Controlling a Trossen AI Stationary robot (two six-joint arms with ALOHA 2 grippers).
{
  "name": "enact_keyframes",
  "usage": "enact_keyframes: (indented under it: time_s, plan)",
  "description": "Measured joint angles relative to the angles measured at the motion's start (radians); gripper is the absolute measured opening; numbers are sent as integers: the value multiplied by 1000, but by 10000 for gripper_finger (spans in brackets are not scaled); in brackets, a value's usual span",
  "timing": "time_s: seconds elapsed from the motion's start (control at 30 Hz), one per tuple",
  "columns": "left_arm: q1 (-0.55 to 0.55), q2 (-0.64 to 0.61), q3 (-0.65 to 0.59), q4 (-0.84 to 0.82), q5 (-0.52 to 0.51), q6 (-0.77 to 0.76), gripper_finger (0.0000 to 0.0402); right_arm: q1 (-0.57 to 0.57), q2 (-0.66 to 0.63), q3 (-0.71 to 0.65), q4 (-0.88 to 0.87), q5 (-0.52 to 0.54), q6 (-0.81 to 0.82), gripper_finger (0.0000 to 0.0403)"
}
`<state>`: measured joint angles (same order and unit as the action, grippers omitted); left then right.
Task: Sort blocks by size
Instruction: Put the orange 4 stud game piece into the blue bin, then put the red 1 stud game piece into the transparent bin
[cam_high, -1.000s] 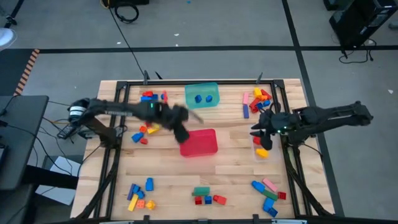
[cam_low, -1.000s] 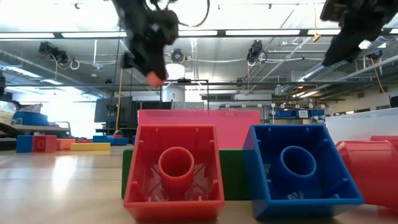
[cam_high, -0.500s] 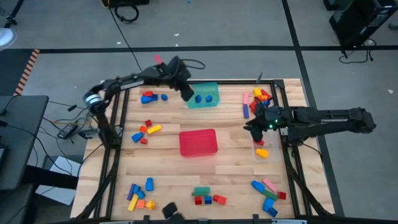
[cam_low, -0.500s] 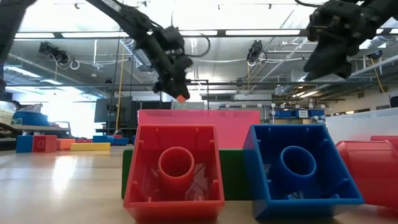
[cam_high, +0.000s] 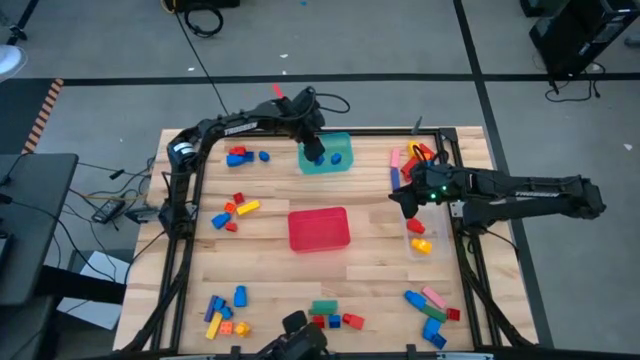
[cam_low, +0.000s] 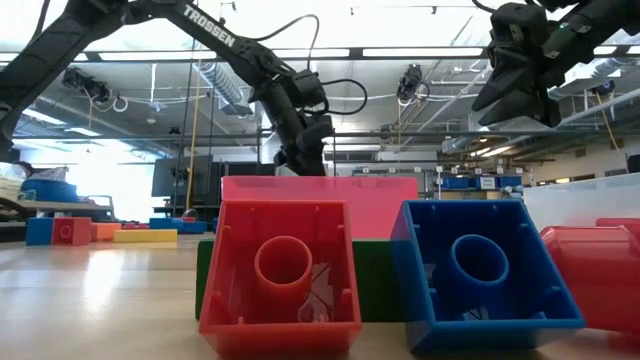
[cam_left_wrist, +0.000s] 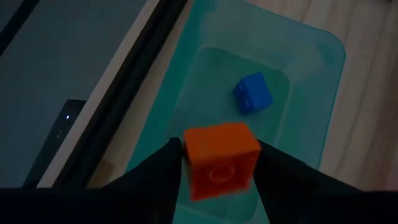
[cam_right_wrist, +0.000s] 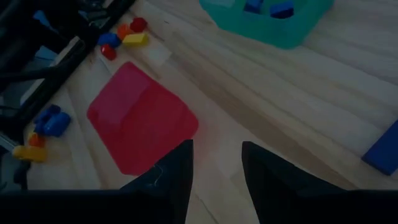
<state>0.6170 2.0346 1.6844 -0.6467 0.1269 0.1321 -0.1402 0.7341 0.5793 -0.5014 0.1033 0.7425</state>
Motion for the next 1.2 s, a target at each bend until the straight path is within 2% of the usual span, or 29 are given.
enact_keyframes:
  time_s: [0.27, 0.57, 0.83, 1.03, 1.2]
  plan:
    - [0, 0, 0, 12, -11, -4, 254, 0, 0, 0, 0, 6, -1, 151]
    - [19, -109, 0, -30, -45, -34, 254, 0, 0, 0, 15, 7, 0, 151]
    - [46, -255, -3, -180, -60, -58, 254, 0, 0, 0, 46, 7, 0, 149]
    - [-14, -405, -82, -311, -142, -93, 249, 0, 0, 0, 49, 7, -2, 149]
    - [-167, -552, -178, -434, -344, -251, 236, 0, 0, 0, 53, 7, -16, 149]
